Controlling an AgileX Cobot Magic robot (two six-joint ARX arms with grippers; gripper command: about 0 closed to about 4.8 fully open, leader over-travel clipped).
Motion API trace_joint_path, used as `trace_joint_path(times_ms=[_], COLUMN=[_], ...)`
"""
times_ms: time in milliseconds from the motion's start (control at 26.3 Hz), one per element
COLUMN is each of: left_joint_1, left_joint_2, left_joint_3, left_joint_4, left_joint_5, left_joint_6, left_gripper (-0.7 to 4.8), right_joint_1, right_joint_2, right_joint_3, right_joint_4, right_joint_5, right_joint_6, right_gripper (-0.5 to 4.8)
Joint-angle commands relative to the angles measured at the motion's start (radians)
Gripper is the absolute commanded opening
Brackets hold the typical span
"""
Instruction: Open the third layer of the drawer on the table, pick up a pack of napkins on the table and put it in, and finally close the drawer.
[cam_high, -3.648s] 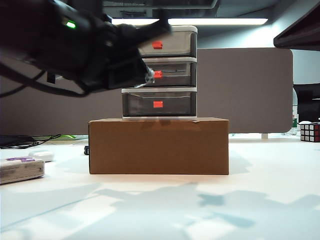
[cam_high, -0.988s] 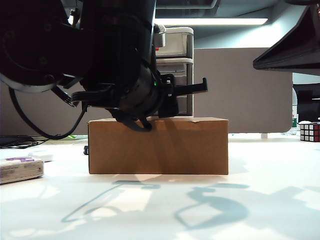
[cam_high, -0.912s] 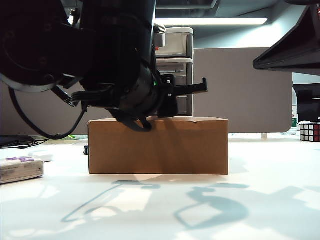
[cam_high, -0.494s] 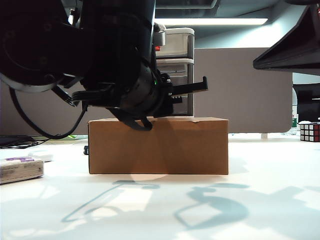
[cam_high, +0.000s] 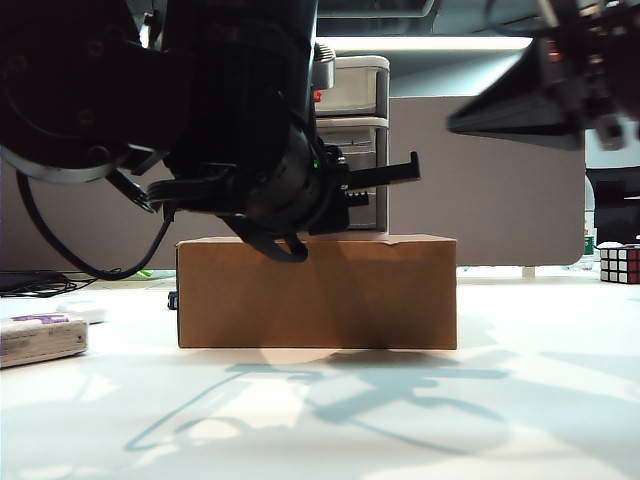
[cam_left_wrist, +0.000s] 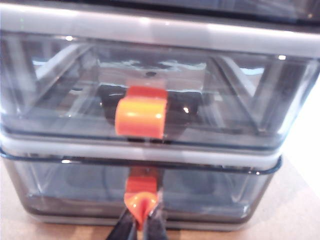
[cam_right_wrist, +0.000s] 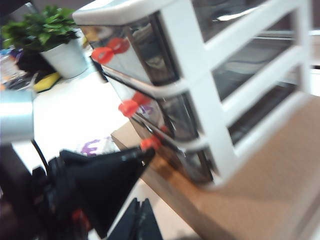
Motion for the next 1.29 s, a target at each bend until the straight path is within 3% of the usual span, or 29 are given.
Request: trace_joint_path(times_ms=[38,608,1140,1292], left_joint_1=[-0.004,-0.030,-0.084,-0.115], left_joint_2=[-0.002,-0.002,-0.006,-0.008], left_joint_3=[0.003,0.003,-0.025,-0.066], left_joint_4=[0.002,-0.024,-0.029,-0.021], left_joint_5=[-0.007,-0.053,-0.116,-0.142], left_joint_6=[0.004,0.004,-0.004,-0.055], left_gripper=[-0.06,-0.06,-0.06,-0.06], right_joint_1=[0.001,0.016,0.038,0.038], right_joint_2=[0.088,0.342,0.362,0.368], right_joint_3=[0.075,0.285,0.317,0.317], right_joint_4=[0.021,0.039,0.069,0.074], right_joint_5=[-0.059,-0.126,-0.099,-0.100], right_joint_6=[0.004,0.005,0.004,0.004], right_gripper=[-0.06,-0.06,-0.06,-0.06])
